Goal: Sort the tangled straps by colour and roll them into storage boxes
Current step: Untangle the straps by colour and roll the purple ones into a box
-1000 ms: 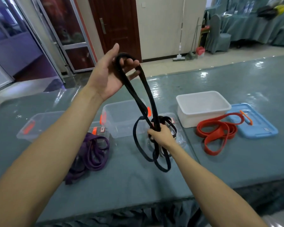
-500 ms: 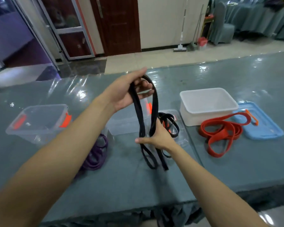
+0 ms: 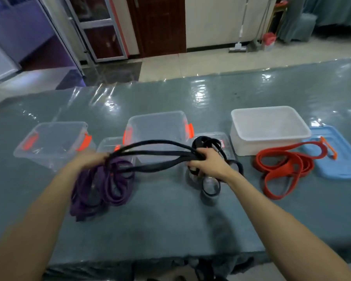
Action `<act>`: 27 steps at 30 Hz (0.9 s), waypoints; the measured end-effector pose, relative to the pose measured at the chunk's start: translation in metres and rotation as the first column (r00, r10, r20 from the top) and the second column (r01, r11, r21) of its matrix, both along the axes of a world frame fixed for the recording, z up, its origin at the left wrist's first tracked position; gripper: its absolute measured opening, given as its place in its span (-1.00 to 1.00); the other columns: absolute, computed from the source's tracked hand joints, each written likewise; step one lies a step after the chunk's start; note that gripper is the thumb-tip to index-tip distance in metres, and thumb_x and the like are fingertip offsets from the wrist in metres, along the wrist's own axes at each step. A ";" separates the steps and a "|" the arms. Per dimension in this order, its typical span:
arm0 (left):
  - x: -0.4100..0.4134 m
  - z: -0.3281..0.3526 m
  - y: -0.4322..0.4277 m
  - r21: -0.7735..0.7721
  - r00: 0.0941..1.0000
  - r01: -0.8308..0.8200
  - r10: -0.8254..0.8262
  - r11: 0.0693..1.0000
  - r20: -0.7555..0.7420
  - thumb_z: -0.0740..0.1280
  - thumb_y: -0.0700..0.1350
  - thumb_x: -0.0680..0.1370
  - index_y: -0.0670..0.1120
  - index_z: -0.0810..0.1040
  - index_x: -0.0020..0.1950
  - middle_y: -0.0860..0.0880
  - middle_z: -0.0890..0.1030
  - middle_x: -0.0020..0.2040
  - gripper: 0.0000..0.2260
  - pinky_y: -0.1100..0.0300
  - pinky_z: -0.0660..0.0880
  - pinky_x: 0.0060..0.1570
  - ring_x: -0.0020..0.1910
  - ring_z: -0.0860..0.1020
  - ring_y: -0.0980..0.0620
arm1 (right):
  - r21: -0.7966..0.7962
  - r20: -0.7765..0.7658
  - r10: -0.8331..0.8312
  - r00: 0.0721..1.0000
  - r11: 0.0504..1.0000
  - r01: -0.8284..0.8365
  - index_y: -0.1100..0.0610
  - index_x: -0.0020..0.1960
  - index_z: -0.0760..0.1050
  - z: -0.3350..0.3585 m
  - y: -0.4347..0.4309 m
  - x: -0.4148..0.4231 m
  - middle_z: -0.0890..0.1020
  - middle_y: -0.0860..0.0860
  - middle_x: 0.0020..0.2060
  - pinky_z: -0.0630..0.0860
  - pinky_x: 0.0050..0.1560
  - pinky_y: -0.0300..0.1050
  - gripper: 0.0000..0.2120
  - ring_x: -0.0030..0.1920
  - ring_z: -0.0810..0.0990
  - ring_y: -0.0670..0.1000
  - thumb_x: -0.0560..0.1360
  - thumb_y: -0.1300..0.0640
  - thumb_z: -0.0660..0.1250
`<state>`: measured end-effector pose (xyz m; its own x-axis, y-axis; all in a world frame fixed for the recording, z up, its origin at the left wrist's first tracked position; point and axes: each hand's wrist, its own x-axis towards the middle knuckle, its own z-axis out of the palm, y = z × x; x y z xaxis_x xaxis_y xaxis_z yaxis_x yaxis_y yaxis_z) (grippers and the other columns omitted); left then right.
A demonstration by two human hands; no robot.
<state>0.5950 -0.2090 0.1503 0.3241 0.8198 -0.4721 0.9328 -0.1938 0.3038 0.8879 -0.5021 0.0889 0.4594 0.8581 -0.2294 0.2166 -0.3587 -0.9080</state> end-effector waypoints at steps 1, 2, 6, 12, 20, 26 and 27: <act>-0.009 -0.021 -0.007 0.013 0.965 0.165 -0.158 0.986 -0.209 0.56 0.03 0.45 -0.14 0.65 0.17 -0.14 0.67 0.04 -0.62 0.06 0.55 0.03 0.01 0.64 -0.10 | -0.017 0.044 0.062 0.997 0.998 -0.062 0.11 -0.04 0.66 0.011 0.004 0.002 0.69 0.15 -0.29 0.62 -0.29 0.06 -0.83 -0.34 0.64 0.04 0.44 0.06 0.56; -0.008 -0.039 -0.022 -0.034 0.948 0.264 -0.266 0.964 -0.174 0.63 -0.02 0.40 -0.10 0.61 0.27 -0.09 0.65 0.19 -0.50 0.06 0.56 0.19 0.15 0.62 -0.06 | -0.053 0.108 0.148 0.983 0.988 -0.143 0.15 -0.09 0.62 0.019 0.009 0.002 0.66 0.09 -0.33 0.57 -0.32 0.02 -0.81 -0.37 0.60 -0.02 0.43 0.08 0.57; 0.067 -0.070 -0.114 -0.236 0.791 0.556 -0.420 0.797 0.444 0.77 0.21 0.23 0.20 0.35 0.64 0.27 0.47 0.52 0.05 0.23 0.35 0.50 0.49 0.42 0.28 | -0.194 0.310 0.366 0.877 0.928 -0.319 0.14 -0.20 0.56 0.043 0.025 -0.015 0.58 -0.03 -0.41 0.48 -0.34 -0.07 -0.83 -0.41 0.51 -0.08 0.40 0.17 0.56; 0.135 -0.068 -0.152 -0.394 0.622 0.335 0.113 0.856 0.775 0.38 -0.31 0.64 -0.01 0.76 -0.24 0.03 0.64 -0.39 -0.66 0.05 0.62 0.09 -0.26 0.65 -0.02 | -0.092 0.218 0.200 0.955 0.979 -0.184 0.02 -0.12 0.64 0.048 0.001 0.018 0.72 0.02 -0.25 0.59 -0.21 -0.06 -0.80 -0.31 0.61 -0.08 0.30 0.09 0.58; 0.175 -0.074 -0.167 -0.839 0.645 0.234 0.567 0.492 0.513 0.37 -0.25 0.64 -0.07 0.47 -0.21 0.04 0.36 -0.35 -0.76 0.17 0.50 -0.27 -0.42 0.34 0.10 | -0.321 0.157 0.050 0.986 0.947 0.003 0.06 0.18 0.53 -0.066 -0.070 0.005 0.70 0.00 0.01 0.60 0.14 0.09 -0.76 0.04 0.68 0.08 0.68 -0.11 0.36; 0.252 -0.046 -0.156 -0.604 0.591 0.204 0.395 0.770 0.703 0.39 -0.08 0.72 -0.22 0.65 0.05 -0.11 0.65 -0.19 -0.80 -0.03 0.64 0.05 -0.19 0.67 -0.07 | -0.011 0.120 -0.342 0.932 0.938 0.346 -0.02 0.38 0.46 -0.038 -0.020 0.039 0.68 -0.04 0.20 0.51 0.06 -0.10 -0.52 0.19 0.66 0.03 0.63 -0.32 0.33; 0.264 -0.045 -0.153 -0.473 0.659 0.247 0.211 0.846 0.722 0.40 -0.04 0.71 -0.22 0.68 0.19 -0.11 0.72 -0.02 -0.76 -0.05 0.62 0.22 0.01 0.71 -0.10 | -0.015 0.134 -0.352 0.926 0.934 0.357 -0.01 0.47 0.41 -0.039 -0.011 0.045 0.62 0.01 0.34 0.53 0.20 -0.03 -0.43 0.32 0.61 0.10 0.63 -0.36 0.28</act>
<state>0.8594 -0.3620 0.1053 0.7513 0.5308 -0.3921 0.3510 0.1817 0.9186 0.9330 -0.5128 0.0503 0.7595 0.6255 -0.1786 0.1813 -0.4672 -0.8653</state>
